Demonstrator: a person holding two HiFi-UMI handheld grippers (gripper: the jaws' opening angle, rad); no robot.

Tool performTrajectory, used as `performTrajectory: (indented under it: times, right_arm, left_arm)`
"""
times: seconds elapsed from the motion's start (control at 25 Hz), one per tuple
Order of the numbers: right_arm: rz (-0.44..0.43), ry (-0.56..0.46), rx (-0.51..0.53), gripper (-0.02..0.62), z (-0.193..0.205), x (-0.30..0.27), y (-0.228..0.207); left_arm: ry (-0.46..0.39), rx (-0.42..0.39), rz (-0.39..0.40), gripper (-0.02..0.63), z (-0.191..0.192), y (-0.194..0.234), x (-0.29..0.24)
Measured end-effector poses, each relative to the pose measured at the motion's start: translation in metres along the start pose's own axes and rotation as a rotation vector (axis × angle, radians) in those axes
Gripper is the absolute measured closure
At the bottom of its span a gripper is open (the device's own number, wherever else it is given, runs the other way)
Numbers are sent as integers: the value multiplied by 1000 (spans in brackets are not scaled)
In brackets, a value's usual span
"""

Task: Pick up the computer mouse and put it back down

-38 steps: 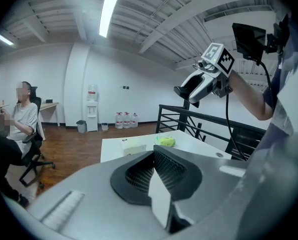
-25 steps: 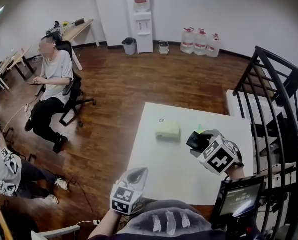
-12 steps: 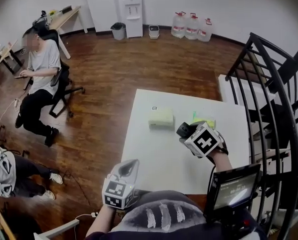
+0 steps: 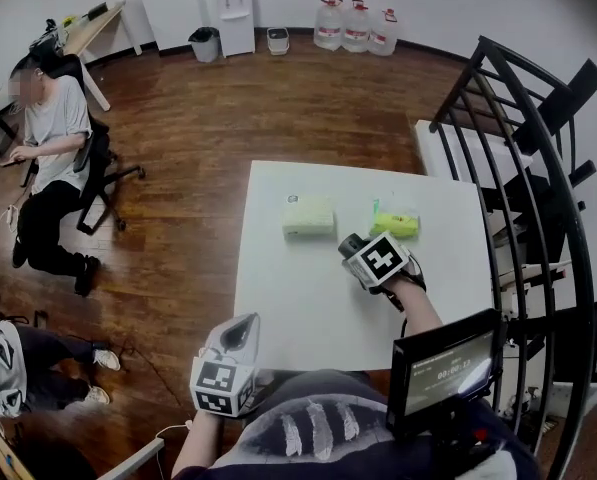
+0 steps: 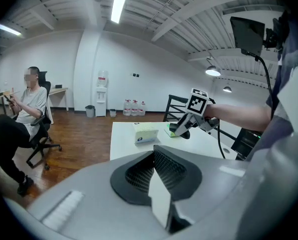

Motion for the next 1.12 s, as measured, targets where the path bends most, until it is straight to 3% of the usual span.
performTrajectory:
  times: [0.12, 0.2, 0.6, 1.12]
  right_arm:
    - [43, -46, -95, 305, 10, -9, -22]
    - [29, -50, -157, 305, 20, -18, -28]
    - [81, -37, -298, 305, 50, -53, -47]
    - [90, -5, -341, 304, 62, -81, -53]
  left_arm:
    - [13, 4, -1, 591, -1, -5, -3]
    - [20, 5, -3, 591, 0, -6, -3]
    - [43, 7, -19, 591, 13, 2, 14]
    - [55, 9, -47, 591, 14, 10, 16]
Point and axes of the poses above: the fingertips, and each gripper's own axes: x backward along the fingers, y to its left, z out of its underside, the point moved 5 cm from there along x, backward along the fingers, and after that the axes turned 14 degrees about -z, right-handed, at the moved point
